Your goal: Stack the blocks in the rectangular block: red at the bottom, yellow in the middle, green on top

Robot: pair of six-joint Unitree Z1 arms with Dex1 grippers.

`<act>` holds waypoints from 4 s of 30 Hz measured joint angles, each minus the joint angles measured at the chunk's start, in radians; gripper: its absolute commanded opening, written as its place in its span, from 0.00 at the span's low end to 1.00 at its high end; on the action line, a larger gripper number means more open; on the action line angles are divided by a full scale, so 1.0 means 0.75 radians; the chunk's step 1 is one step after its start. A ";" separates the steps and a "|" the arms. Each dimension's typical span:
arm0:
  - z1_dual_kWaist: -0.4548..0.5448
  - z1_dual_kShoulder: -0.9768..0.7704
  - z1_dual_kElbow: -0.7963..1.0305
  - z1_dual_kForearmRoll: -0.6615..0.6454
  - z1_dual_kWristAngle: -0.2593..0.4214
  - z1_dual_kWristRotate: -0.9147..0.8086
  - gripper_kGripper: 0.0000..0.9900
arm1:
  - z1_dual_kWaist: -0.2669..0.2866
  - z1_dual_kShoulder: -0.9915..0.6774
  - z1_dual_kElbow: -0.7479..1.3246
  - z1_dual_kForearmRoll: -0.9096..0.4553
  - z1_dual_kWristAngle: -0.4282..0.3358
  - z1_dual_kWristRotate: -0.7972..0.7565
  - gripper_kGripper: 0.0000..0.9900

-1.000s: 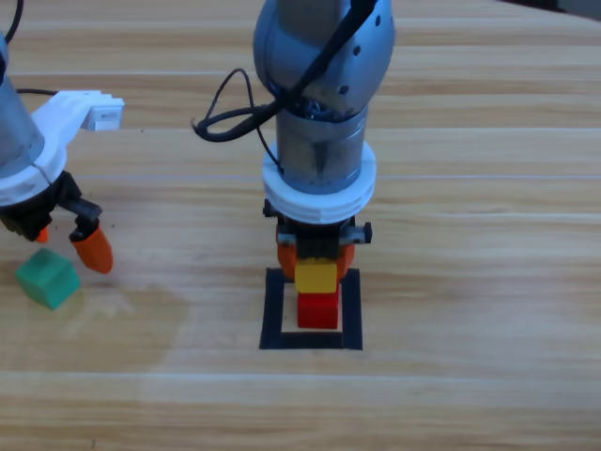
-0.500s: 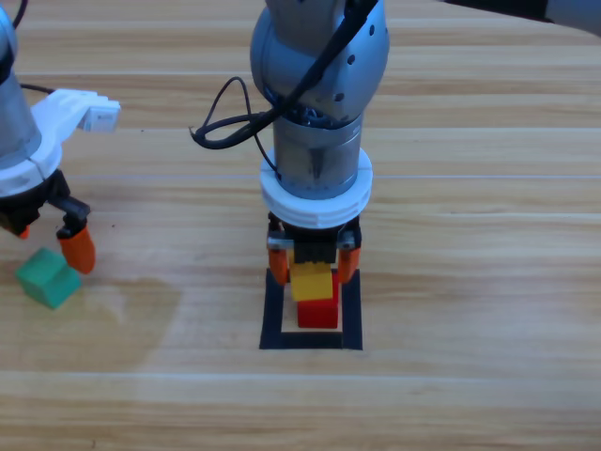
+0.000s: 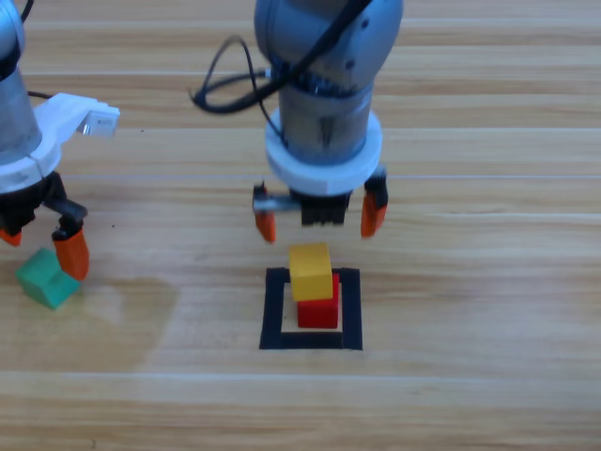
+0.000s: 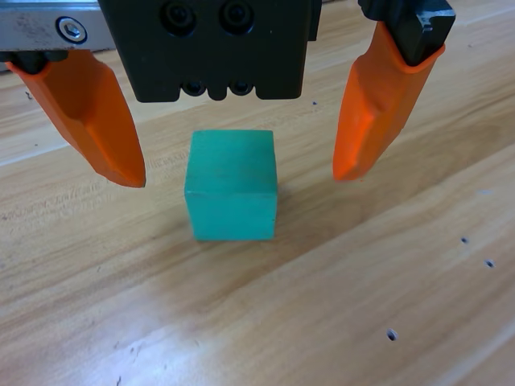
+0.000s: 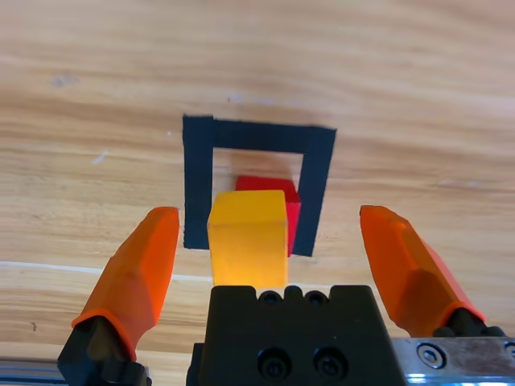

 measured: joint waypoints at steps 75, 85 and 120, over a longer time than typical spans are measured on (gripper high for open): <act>-0.565 -0.031 -0.549 0.163 -0.033 -0.936 0.00 | -0.200 -1.565 1.724 -1.025 0.490 -1.433 0.99; -0.640 0.110 -0.864 0.359 -0.028 -1.040 0.00 | -0.200 -1.565 1.721 -1.021 0.490 -1.433 0.99; -0.791 0.363 -1.131 0.583 -0.001 -1.346 0.00 | -0.200 -1.565 1.721 -1.017 0.523 -1.443 0.99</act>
